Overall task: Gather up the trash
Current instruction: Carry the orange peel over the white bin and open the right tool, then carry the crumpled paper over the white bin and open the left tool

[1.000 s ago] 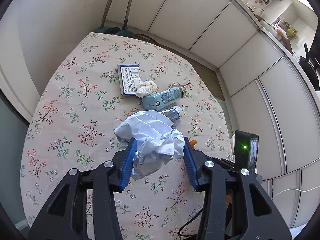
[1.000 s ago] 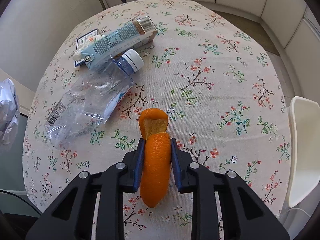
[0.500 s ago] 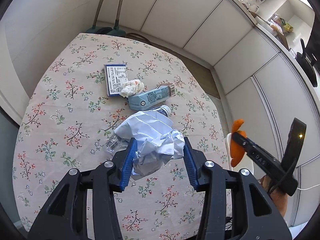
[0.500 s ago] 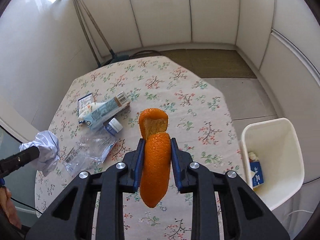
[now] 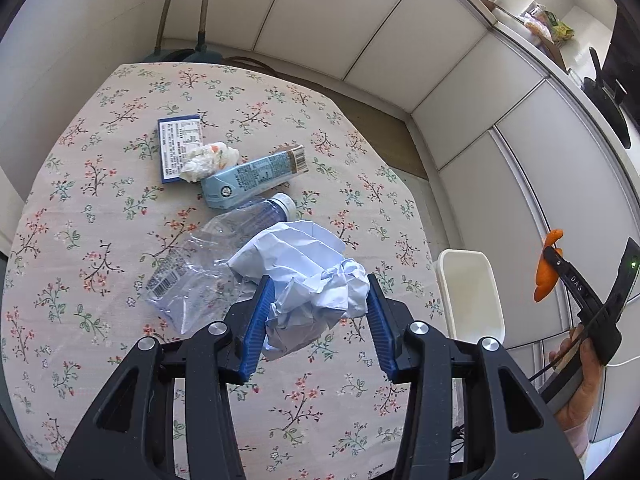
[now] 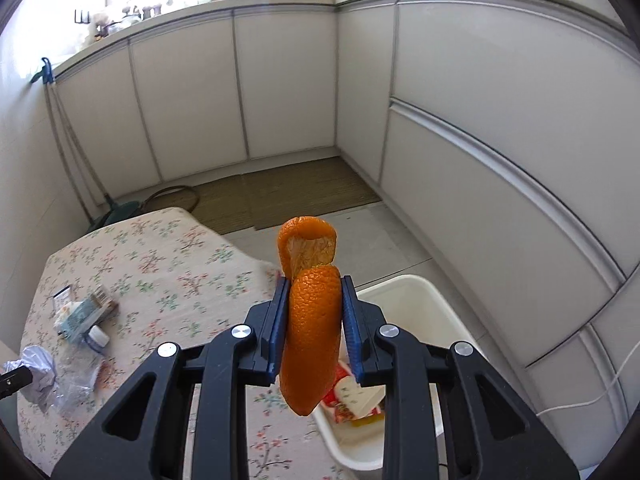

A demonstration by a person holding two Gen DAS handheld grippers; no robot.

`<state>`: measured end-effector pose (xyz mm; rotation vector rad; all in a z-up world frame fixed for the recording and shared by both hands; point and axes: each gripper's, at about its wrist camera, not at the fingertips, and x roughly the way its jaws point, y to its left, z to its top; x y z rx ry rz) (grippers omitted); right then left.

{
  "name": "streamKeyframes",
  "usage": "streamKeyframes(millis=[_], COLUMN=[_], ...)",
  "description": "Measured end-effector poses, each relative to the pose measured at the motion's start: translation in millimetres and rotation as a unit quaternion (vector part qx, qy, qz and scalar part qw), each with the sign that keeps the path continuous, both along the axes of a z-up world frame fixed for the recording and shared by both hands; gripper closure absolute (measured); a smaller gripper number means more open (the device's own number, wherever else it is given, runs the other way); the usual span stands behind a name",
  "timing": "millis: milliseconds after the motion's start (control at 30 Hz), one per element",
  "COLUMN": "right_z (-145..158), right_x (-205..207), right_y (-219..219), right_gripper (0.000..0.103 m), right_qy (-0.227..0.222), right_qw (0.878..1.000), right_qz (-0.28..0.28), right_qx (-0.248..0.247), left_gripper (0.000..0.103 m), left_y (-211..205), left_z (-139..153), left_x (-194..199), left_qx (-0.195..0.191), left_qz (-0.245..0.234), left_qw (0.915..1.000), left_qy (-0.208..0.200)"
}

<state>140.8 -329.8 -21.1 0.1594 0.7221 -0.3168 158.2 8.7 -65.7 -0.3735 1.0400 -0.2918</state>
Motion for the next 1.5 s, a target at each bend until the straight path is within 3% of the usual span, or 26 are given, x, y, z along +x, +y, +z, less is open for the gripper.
streamKeyframes(millis=[100,200,233,433,800,1033,1333,1500], right_z=[-1.8,-1.3,0.3,10.8,18.9,16.6,11.2,9.9], right_x=[-4.7,-12.0,-15.0,-35.3,-65.7,-91.7,-110.7,-111.1], right_y=[-19.2,-34.0,-38.7,-69.1,-126.9,-155.3,-187.9,-189.2], right_gripper=[0.070,0.038,0.032,0.013,0.009,0.009,0.009,0.009], right_qy=[-0.005,-0.015,-0.022,-0.056,-0.074,-0.077,-0.074,-0.072], right_qw=[0.999,0.997,0.996,0.988,0.979,0.975,0.966,0.967], right_qz=[-0.034,-0.062,-0.071,-0.122,-0.182,-0.206,-0.245,-0.243], right_qx=[-0.025,-0.046,-0.052,-0.076,-0.051,-0.014,0.020,0.024], left_gripper=[0.060,0.060,0.060,0.060,0.059,0.059,0.056,0.037], left_y=[-17.8,-36.8,-44.1,-92.2,-213.7,-292.5,-351.8,-350.9], left_z=[-1.1,-0.2,1.0,16.0,41.0,48.1,31.7,33.5], left_x=[2.8,5.2,5.8,8.1,22.0,23.6,25.1,19.8], left_qx=[0.000,-0.007,-0.007,-0.013,-0.054,-0.036,-0.008,0.007], left_qz=[-0.011,-0.022,-0.026,-0.060,-0.129,-0.188,-0.241,-0.234], left_qw=[0.9999,0.9997,0.9996,0.9970,0.9876,0.9779,0.9682,0.9691], left_qy=[0.000,-0.004,-0.008,-0.047,-0.071,-0.084,-0.066,-0.076])
